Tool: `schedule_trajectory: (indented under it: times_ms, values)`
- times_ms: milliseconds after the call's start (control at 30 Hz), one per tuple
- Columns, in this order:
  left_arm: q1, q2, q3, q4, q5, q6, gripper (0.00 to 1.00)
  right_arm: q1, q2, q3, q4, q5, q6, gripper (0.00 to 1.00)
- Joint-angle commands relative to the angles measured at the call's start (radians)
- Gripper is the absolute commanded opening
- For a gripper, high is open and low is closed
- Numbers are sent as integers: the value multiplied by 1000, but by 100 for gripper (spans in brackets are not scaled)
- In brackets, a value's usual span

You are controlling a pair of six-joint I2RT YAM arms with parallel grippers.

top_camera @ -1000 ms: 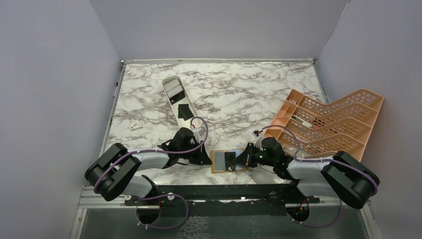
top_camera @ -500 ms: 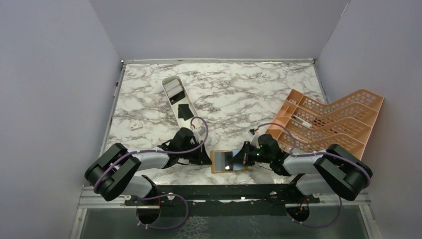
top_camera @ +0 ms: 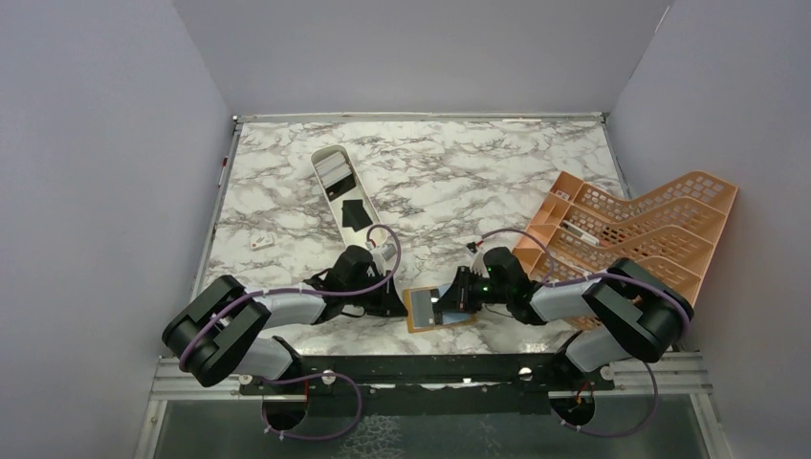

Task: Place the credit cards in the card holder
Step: Insert the credit card into the card holder.

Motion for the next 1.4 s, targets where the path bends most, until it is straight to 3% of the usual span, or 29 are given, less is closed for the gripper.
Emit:
schedule_trajectory:
  times_ms: [0,100,267,433,567,833,1000,1367]
  values:
    - [-12,-10,13,7,-18,-1,0,1,16,24,-99,9,-57,23]
    - [-12,-5,14,3,-18,-1,0,1,-31,53,-231,80,-79,35]
    - [-12,-19,13,-4,-27,1,0,1,-141,88,-391,157,-122,41]
    - [-12,-15,16,-8,-28,8,0,1,-181,108,-437,159,-138,41]
    - [-12,-24,18,3,-27,-20,0,1,-175,111,-423,135,-139,33]
    - [-13,-99,-34,64,-73,-108,38,1,-114,52,-214,12,-55,27]
    - [-13,-94,-63,88,-108,-117,48,1,-105,49,-193,2,-50,27]
    - [-13,-16,-64,192,-127,-140,55,1,-113,35,-192,11,-48,28]
